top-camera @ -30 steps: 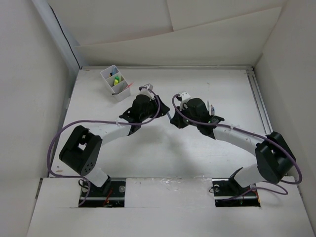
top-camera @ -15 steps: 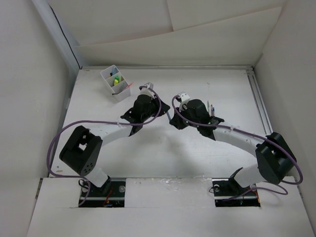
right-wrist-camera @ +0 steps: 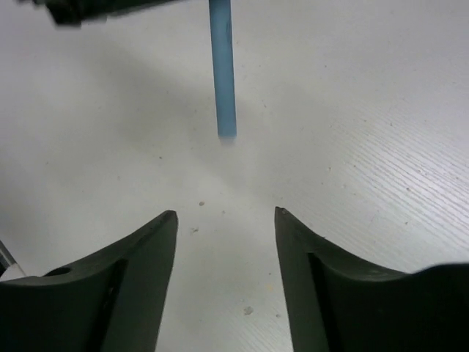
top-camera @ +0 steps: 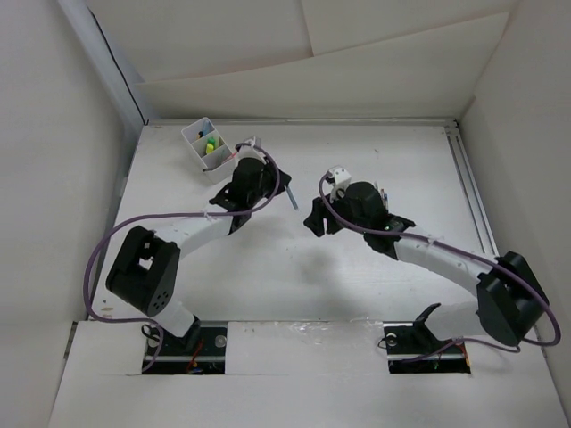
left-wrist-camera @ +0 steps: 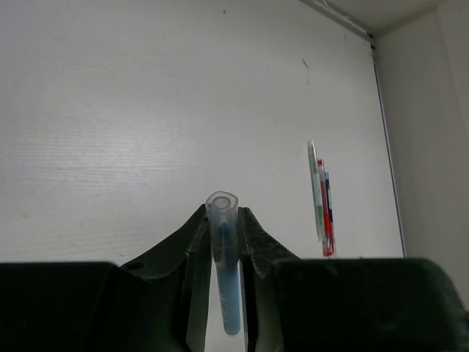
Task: Sort the stationery into containers
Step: Pick up the pen from the center of the board, then place the pen in the storage box.
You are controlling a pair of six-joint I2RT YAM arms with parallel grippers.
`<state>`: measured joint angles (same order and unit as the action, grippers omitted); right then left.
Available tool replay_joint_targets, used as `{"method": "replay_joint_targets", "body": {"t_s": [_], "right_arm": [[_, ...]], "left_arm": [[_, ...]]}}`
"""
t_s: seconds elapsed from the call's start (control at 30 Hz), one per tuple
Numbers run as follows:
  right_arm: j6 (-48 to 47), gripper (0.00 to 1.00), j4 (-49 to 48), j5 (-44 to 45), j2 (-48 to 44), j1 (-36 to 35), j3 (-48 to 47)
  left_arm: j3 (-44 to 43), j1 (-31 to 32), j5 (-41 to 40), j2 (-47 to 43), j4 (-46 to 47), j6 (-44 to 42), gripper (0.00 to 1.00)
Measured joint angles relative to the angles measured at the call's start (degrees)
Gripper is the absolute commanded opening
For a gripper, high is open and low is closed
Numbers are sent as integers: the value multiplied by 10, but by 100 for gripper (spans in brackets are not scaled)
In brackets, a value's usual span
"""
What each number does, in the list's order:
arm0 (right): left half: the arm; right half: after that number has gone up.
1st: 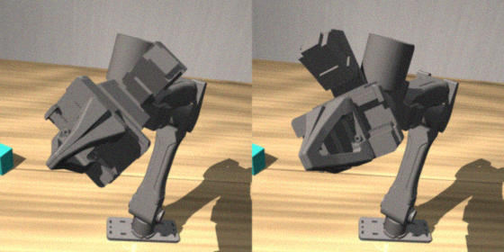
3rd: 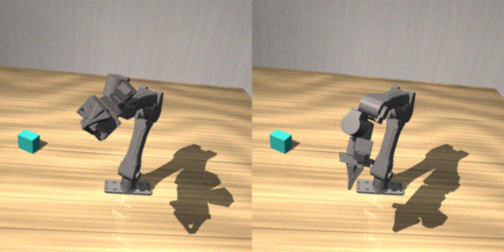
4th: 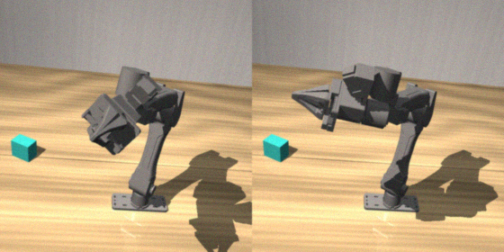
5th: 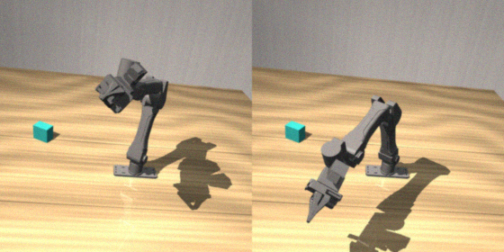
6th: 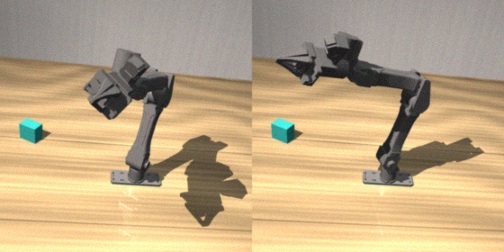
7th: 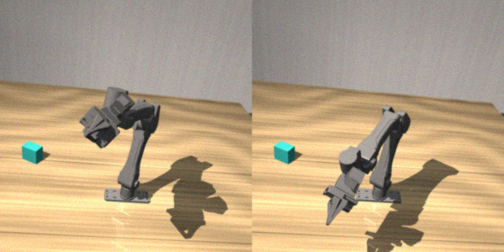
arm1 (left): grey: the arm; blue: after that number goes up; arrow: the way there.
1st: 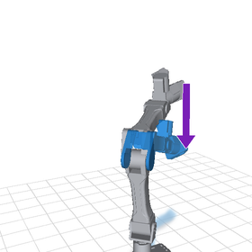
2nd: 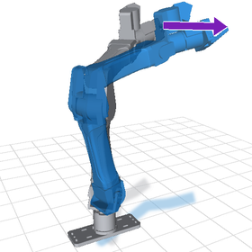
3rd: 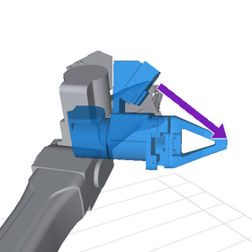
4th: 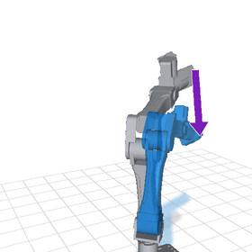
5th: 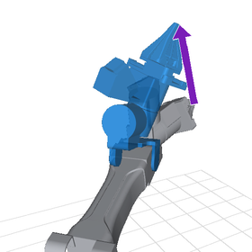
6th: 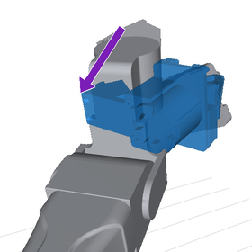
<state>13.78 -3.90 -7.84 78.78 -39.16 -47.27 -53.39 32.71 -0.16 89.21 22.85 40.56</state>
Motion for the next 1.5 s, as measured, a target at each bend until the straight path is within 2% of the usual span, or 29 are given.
{"method": "replay_joint_targets", "body": {"t_s": [0.07, 0.23, 0.47, 0.6, 0.73, 0.97, 1.2, 1.5], "right_arm": [[0, 71, -2, 4, -25, 0, 10], [4, 71, -8, 11, -70, 1, 20], [14, 72, -8, 31, -92, 2, 32], [16, 72, -9, 40, -96, 3, 35], [21, 71, -8, 45, -98, 6, 40], [25, 71, -8, 55, -98, 9, 42], [25, 71, -8, 58, -98, 9, 43], [25, 71, -8, 59, -98, 13, 43]], "left_arm": [[-12, -15, -15, 0, -5, -2, 0], [-59, -52, -61, 14, -21, -4, 0], [-142, -122, -197, 60, -59, -13, 0], [-219, -141, -289, 117, -88, -53, 0], [-267, -160, -336, 156, -111, -89, 0], [-271, -201, -393, 169, -119, -143, 0], [-270, -198, -425, 185, -81, -196, 0], [-270, -196, -453, 226, -39, -221, 0]]}}
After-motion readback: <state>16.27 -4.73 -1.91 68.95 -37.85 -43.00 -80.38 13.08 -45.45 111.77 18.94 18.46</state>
